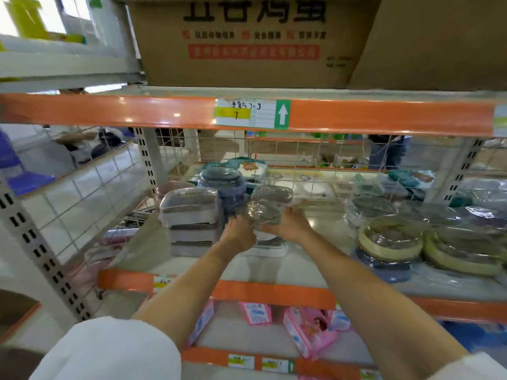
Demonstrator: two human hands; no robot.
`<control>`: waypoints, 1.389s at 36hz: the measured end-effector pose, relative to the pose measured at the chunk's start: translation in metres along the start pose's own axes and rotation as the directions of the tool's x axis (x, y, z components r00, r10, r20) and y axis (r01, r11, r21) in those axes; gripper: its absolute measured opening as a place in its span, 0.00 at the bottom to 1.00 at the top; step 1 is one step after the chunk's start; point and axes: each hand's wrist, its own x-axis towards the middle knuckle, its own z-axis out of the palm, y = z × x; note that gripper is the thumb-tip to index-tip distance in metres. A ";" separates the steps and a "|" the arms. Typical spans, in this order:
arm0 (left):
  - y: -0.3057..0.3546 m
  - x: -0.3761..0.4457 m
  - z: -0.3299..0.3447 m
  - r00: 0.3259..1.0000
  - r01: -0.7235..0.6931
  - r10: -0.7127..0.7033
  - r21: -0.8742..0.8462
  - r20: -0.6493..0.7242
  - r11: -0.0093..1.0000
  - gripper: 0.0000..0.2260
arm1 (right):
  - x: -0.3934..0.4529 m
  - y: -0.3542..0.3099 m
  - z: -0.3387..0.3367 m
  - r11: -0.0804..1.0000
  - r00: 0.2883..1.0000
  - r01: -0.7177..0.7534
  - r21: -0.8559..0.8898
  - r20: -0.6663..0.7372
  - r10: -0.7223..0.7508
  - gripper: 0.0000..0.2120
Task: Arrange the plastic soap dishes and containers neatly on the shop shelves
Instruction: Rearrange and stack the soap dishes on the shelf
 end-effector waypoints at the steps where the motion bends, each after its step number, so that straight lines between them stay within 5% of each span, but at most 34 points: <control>1: -0.001 0.000 0.002 1.000 0.027 -0.027 -0.022 0.013 0.999 0.17 | 0.003 -0.002 0.005 1.000 1.000 -0.021 -0.018 0.002 0.021 0.50; 6: -0.009 0.004 0.004 0.993 0.095 -0.088 -0.088 0.083 0.992 0.23 | 0.009 -0.010 0.018 0.988 0.998 -0.062 -0.142 -0.010 0.061 0.55; 10: -0.010 0.005 0.005 0.992 0.116 -0.109 -0.155 0.057 0.981 0.18 | 0.014 -0.003 0.017 0.987 0.999 -0.043 -0.154 -0.019 0.041 0.52; 16: -0.010 0.017 0.013 0.976 0.217 -0.205 -0.199 0.077 0.956 0.25 | 0.017 0.015 -0.008 1.000 0.992 -0.012 0.008 0.127 0.011 0.43; 25: -0.029 0.068 0.047 0.981 0.141 -0.103 -0.236 0.165 0.961 0.54 | 0.004 0.033 -0.015 0.982 0.992 0.034 0.187 0.113 -0.056 0.32; 29: -0.003 0.034 0.022 0.978 0.105 -0.051 -0.268 0.201 0.958 0.42 | 0.001 0.047 -0.022 0.985 0.994 0.009 0.174 0.103 -0.027 0.33; 38: 0.032 0.026 0.041 0.993 -0.030 0.057 -0.258 0.100 0.966 0.53 | -0.004 0.081 -0.053 0.982 0.994 -0.045 0.181 0.106 0.026 0.38; 47: 0.074 0.035 0.068 0.993 -0.085 0.107 -0.328 0.049 0.941 0.53 | -0.009 0.147 -0.104 0.982 0.987 -0.136 0.129 -0.066 0.145 0.19; 50: 0.086 0.039 0.072 0.996 -0.076 0.089 -0.314 0.024 0.946 0.53 | -0.008 0.169 -0.122 0.987 0.983 -0.142 0.073 -0.102 0.149 0.20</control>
